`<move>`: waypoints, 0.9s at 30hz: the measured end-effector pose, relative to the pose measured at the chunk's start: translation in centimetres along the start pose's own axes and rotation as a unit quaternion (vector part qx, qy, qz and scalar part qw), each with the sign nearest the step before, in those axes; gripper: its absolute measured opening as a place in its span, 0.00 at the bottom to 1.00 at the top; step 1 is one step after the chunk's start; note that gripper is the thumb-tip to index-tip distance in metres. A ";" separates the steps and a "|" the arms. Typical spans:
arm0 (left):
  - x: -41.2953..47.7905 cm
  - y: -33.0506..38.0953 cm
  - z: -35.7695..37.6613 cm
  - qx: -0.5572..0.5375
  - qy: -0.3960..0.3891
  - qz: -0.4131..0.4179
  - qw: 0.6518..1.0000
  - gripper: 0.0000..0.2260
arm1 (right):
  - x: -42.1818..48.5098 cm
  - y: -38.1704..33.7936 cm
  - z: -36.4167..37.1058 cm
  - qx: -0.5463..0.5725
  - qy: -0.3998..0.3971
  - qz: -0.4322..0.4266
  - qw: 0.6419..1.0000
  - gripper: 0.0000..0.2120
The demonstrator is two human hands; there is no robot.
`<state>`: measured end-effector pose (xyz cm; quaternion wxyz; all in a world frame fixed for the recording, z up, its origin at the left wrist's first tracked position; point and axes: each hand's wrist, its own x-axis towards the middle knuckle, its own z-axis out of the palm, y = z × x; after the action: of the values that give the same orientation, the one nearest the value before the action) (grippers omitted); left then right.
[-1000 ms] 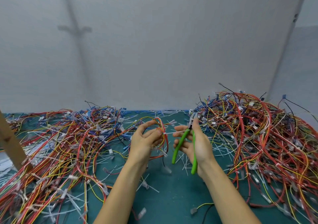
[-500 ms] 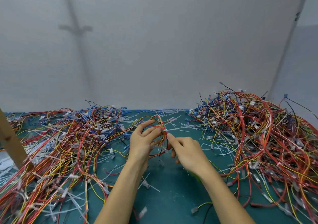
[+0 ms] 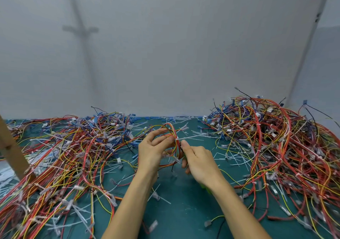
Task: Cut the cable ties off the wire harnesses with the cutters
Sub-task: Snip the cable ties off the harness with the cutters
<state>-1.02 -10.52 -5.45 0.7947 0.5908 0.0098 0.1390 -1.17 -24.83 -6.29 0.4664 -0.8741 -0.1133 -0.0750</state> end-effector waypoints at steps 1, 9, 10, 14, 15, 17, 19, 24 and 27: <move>0.0 0.0 0.0 0.002 -0.003 0.001 1.000 0.14 | 0.0 0.0 0.0 0.002 0.003 0.001 1.000 0.32; 0.1 -0.1 0.0 -0.002 -0.010 0.000 1.000 0.15 | -0.1 -0.1 -0.2 -0.007 0.003 -0.001 1.000 0.32; 0.2 -0.1 -0.1 -0.007 -0.011 -0.004 1.000 0.15 | -0.2 -0.2 -0.2 -0.007 0.004 -0.001 1.000 0.32; 0.3 -0.2 -0.2 -0.035 -0.017 -0.024 0.999 0.17 | -0.3 -0.3 -0.2 -0.007 0.010 -0.003 1.000 0.33; 0.3 -0.2 -0.2 -0.045 -0.017 -0.030 0.998 0.17 | -0.3 -0.3 -0.1 -0.004 0.013 -0.004 1.000 0.33; 0.3 -0.3 -0.2 -0.061 -0.016 -0.036 0.997 0.16 | -0.3 -0.5 -0.1 0.005 0.018 -0.005 1.000 0.32; 0.3 -0.3 -0.2 -0.067 -0.015 -0.038 0.997 0.16 | -0.4 -0.7 -0.1 0.016 0.019 -0.004 1.000 0.32; 0.3 -0.2 -0.2 -0.063 -0.009 -0.038 0.997 0.16 | -0.6 -1.0 -0.2 0.012 0.015 -0.005 1.000 0.33; 0.3 -0.2 -0.2 -0.056 -0.006 -0.038 0.998 0.16 | -0.8 -1.2 -0.4 0.009 0.010 -0.003 1.000 0.32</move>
<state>-0.73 -10.32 -5.61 0.8312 0.5456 0.0196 0.1054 -2.27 -24.62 -5.33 0.4755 -0.8685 -0.1120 -0.0846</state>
